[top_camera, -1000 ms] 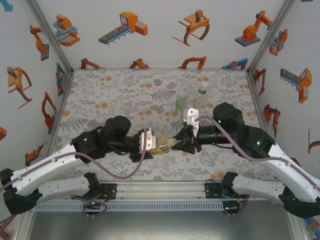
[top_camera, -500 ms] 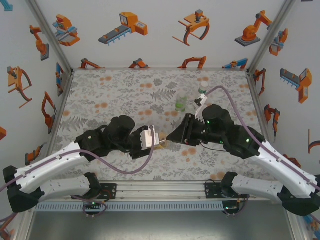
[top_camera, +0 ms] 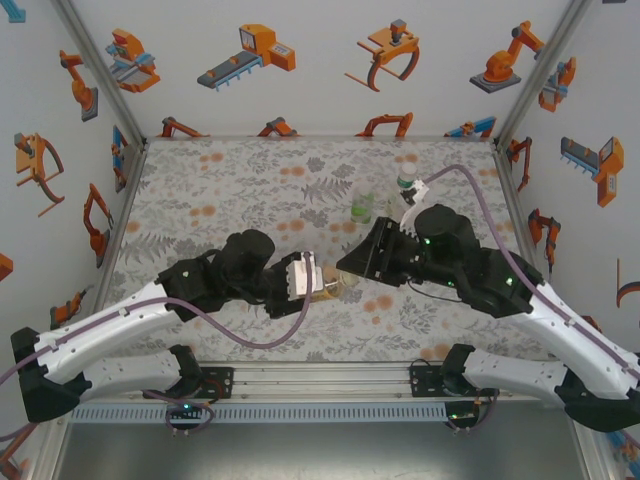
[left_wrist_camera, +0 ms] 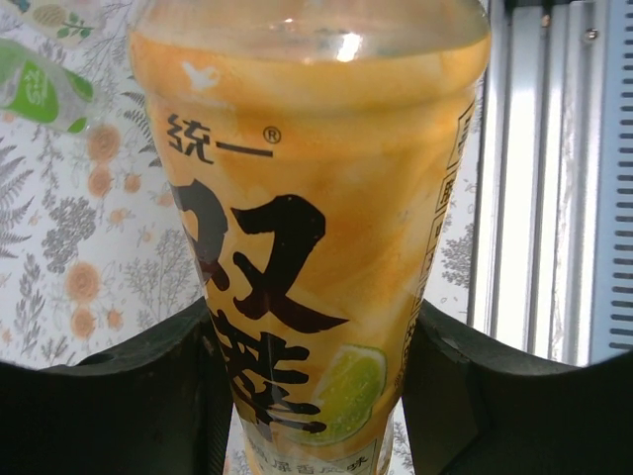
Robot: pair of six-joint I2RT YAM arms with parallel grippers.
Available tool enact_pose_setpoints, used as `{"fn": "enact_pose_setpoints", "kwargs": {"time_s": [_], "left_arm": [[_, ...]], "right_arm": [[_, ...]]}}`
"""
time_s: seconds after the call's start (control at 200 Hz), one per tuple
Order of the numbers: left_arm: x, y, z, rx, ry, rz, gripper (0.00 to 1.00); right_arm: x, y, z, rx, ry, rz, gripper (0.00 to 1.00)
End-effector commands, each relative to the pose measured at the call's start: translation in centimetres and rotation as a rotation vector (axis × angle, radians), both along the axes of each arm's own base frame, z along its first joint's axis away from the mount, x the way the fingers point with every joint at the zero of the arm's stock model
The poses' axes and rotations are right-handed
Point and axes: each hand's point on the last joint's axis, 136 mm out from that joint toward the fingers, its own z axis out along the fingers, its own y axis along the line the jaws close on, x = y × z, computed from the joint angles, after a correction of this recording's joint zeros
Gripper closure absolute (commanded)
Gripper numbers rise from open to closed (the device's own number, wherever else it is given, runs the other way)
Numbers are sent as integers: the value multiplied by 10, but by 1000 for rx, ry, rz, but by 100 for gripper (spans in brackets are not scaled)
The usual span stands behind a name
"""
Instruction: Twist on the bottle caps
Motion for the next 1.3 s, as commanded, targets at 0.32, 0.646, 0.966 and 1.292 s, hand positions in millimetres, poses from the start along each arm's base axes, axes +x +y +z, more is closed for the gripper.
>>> {"fn": "enact_pose_setpoints", "kwargs": {"time_s": [0.32, 0.646, 0.966, 1.292], "left_arm": [[-34, 0, 28, -108, 79, -134, 100], [-46, 2, 31, -122, 105, -191, 100], [-49, -1, 32, -117, 115, -220, 100], [-51, -2, 34, -113, 120, -236, 100]], "right_arm": [[-65, -8, 75, -3, -821, 496, 47], [-101, -4, 50, -112, -1068, 829, 47], [-103, 4, 45, -144, -1186, 912, 47], [-103, 16, 44, -117, -1171, 958, 52]]}}
